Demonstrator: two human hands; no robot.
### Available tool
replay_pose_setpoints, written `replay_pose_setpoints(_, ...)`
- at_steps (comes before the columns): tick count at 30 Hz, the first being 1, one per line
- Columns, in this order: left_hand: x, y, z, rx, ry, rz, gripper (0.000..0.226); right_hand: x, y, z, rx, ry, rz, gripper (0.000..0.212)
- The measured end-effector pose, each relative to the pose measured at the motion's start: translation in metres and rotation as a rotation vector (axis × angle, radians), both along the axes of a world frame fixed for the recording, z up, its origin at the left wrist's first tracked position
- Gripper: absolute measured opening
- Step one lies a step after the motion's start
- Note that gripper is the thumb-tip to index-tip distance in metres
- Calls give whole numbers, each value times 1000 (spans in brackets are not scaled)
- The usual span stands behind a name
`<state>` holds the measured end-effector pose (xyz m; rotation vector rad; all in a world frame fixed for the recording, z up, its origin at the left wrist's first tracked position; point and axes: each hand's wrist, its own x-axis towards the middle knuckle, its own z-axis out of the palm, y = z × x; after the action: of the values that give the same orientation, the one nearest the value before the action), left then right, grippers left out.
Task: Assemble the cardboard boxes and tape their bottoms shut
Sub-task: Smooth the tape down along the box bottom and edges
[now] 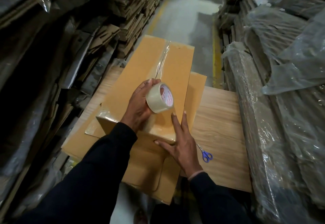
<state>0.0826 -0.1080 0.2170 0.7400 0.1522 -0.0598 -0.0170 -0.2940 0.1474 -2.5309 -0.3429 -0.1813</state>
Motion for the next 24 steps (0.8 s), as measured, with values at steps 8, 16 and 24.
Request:
replay_pose_setpoints(8, 0, 20, 13, 185, -49, 80, 20, -36, -11, 17, 118, 104, 97, 104)
replay_pose_setpoints(16, 42, 37, 20, 286, 46, 104, 27, 101, 26, 65, 309, 283, -204, 75)
replay_pose_setpoints(24, 91, 52, 13, 132, -20, -127, 20, 157, 59, 46, -185, 213, -405, 74)
